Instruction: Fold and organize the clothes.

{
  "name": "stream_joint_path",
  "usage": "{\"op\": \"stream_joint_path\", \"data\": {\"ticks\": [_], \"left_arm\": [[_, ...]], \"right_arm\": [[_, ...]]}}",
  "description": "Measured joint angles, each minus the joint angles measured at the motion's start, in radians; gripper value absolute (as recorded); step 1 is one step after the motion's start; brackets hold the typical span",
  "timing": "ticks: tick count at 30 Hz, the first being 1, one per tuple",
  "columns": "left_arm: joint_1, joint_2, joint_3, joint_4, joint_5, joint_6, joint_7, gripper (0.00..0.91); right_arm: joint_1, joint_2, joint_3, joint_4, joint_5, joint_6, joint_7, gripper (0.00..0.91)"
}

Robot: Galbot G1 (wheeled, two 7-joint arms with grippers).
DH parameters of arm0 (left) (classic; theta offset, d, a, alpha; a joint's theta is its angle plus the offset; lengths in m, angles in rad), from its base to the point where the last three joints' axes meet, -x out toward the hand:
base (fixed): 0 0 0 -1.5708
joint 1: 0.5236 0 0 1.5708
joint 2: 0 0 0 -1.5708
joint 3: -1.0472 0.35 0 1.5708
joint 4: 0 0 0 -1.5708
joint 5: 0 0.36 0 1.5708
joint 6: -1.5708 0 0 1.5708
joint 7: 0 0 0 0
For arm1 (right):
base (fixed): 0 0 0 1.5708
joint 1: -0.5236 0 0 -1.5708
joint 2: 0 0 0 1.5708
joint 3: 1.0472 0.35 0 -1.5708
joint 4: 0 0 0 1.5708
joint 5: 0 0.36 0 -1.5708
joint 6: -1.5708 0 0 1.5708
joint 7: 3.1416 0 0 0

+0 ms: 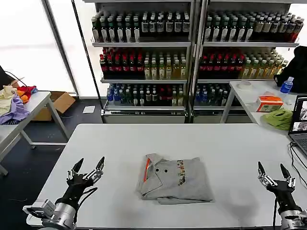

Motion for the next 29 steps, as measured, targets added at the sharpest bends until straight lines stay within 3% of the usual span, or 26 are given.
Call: {"op": "stream_joint_path", "data": {"ticks": [29], "left_arm": [[0.044,0.0,0.027,-0.003,0.14,-0.09,0.036,0.907]], "right_arm": [[-0.014,-0.02,-0.018,-0.013,0.021,-0.022,-0.015,0.907]]}}
